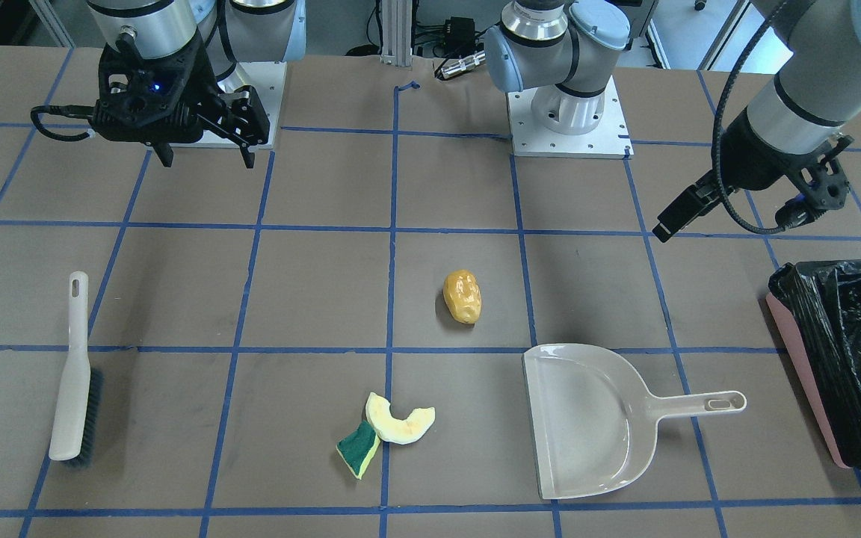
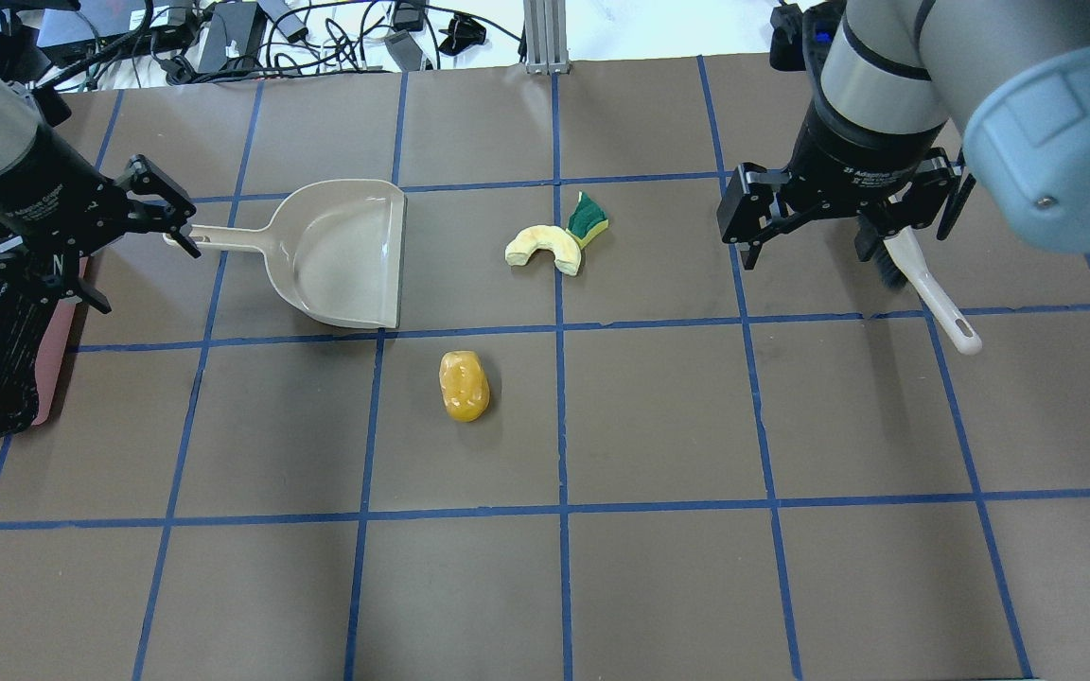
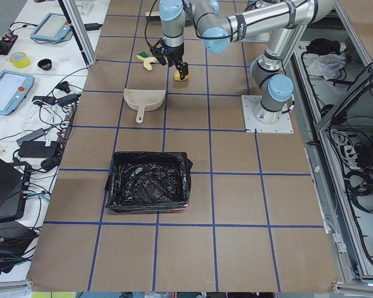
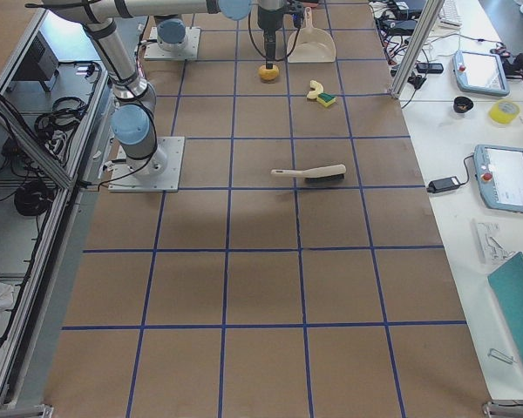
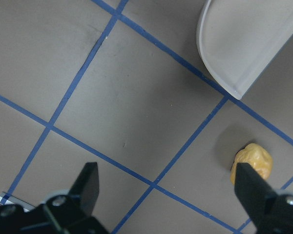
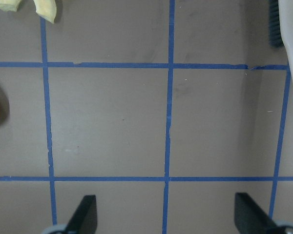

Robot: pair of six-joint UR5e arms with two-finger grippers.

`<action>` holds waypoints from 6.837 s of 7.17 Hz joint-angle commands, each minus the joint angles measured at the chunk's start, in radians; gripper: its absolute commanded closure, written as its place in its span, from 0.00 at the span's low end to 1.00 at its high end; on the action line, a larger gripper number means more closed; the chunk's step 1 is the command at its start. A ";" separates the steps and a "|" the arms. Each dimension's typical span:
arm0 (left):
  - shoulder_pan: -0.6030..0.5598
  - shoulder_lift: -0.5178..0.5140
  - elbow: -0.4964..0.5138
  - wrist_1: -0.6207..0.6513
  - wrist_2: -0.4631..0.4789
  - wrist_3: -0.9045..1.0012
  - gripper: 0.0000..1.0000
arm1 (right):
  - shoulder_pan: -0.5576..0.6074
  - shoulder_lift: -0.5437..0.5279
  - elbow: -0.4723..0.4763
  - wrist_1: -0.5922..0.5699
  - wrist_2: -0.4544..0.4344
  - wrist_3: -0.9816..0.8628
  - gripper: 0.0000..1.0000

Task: Sweep and dump trash into bin
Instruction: 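Grasp the dustpan handle with the left gripper while the right grasps the brush, then drag the dustpan toward the bread and sponge while the right gripper lifts the brush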

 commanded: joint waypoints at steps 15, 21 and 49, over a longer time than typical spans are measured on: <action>-0.032 -0.639 0.412 0.247 0.185 -1.089 0.10 | -0.416 0.255 0.234 -0.515 -0.109 -0.690 0.01; -0.025 -0.564 0.267 0.258 0.184 -0.981 0.10 | -0.475 0.326 0.256 -0.528 -0.089 -0.711 0.02; -0.310 -0.571 0.323 0.226 0.291 -1.299 1.00 | -0.151 0.349 0.147 -0.470 -0.060 -0.173 1.00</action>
